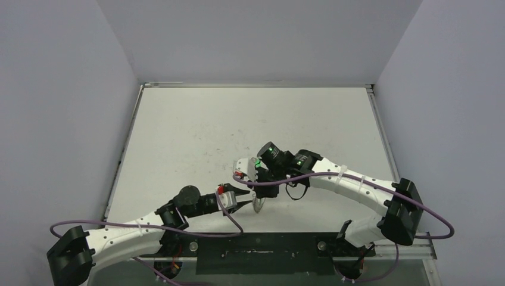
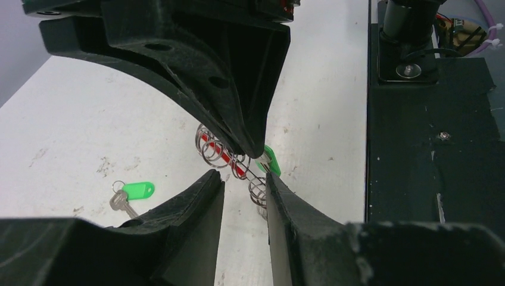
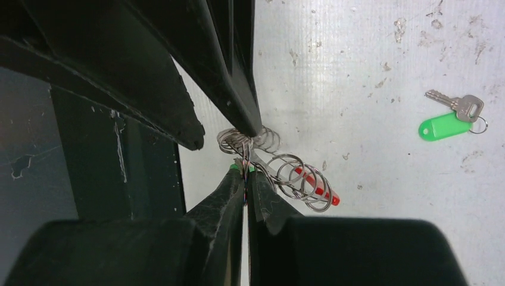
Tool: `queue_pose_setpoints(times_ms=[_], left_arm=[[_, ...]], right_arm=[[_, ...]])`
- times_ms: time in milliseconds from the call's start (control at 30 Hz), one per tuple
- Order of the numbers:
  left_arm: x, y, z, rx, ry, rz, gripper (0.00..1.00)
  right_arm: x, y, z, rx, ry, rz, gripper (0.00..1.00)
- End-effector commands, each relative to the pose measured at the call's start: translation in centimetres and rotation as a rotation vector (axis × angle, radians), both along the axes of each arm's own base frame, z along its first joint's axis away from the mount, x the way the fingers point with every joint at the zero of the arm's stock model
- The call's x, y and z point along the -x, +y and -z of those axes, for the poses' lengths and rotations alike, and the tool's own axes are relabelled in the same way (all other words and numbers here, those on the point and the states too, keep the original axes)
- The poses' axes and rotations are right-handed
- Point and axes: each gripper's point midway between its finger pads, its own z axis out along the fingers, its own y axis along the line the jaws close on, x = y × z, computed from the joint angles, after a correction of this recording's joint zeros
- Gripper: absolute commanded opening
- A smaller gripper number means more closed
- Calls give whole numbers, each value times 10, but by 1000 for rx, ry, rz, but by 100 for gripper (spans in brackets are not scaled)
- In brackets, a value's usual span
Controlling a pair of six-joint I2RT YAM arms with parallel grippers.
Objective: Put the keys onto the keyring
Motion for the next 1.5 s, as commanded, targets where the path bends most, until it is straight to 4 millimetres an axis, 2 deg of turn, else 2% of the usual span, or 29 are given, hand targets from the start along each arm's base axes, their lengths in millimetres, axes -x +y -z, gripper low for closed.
queue_pose_setpoints(times_ms=[0,300,567,867,1033,1267,1333,1400,1467], left_arm=[[-1,-13,-21,15,-42,41,30],[-7,-19,-15,-5,-46,29,29],[-7,-22,-14,-15,-56,42,17],[-7,-25,-14,-10,-57,57,17],[-6,-28,-15,-5,-56,66,6],[-6,-29,-18,10,-55,68,6],[-5,-29,-19,17,-53,72,0],[-4,-28,-18,24,-49,69,0],[-5,-27,-19,39,-43,59,0]], right_arm=[[-4,14,-17,-37,-18,10,0],[0,17,-16,-37,-16,-14,0],[2,17,-14,-30,-20,-31,0],[4,18,-13,-26,-23,-44,0],[3,18,-11,-19,-25,-48,0],[3,18,-9,-16,-33,-67,0],[3,18,-8,-16,-35,-67,0],[2,18,-6,-19,-41,-69,0],[0,18,-6,-25,-56,-62,6]])
